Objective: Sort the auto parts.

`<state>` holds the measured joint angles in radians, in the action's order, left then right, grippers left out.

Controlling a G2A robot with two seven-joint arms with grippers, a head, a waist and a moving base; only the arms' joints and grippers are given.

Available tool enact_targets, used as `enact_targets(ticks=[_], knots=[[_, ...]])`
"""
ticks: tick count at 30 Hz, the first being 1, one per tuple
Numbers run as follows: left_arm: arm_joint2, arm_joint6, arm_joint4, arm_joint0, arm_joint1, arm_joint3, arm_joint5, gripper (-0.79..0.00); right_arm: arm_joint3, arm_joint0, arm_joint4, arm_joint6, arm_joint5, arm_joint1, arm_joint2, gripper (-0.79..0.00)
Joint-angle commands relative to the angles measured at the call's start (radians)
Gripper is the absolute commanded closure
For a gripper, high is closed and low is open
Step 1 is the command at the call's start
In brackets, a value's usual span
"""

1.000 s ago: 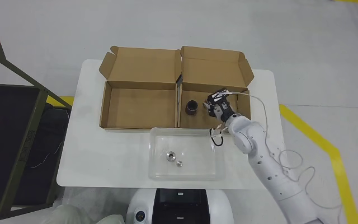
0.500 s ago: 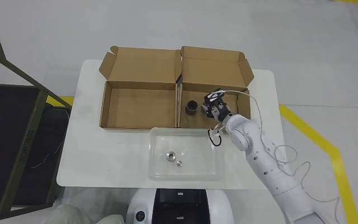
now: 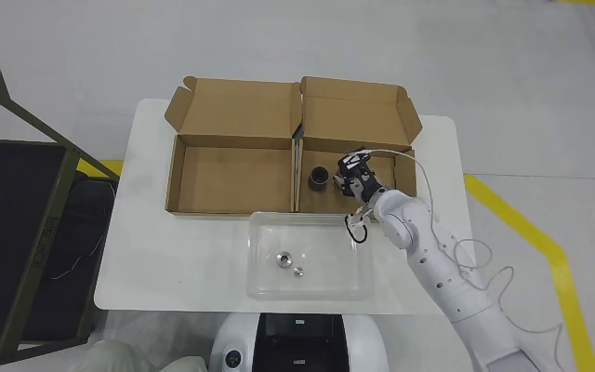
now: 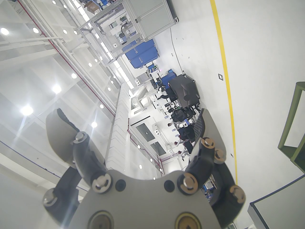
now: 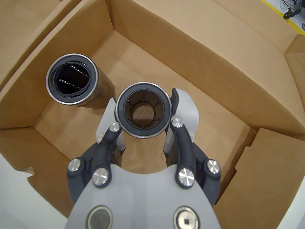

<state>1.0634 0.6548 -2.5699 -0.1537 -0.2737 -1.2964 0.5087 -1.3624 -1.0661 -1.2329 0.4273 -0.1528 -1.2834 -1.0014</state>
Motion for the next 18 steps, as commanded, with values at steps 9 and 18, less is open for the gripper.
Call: enact_targets(ticks=[9, 18], knots=[[0.0, 0.0, 0.0, 0.0, 0.0, 0.0, 0.0, -0.785, -0.084, -0.037, -0.017, 0.0, -0.016, 0.01, -0.045, -0.505], [0.0, 0.0, 0.0, 0.0, 0.0, 0.0, 0.0, -0.785, -0.247, -0.108, -0.025, -0.018, -0.085, 0.025, -0.092, -0.529]])
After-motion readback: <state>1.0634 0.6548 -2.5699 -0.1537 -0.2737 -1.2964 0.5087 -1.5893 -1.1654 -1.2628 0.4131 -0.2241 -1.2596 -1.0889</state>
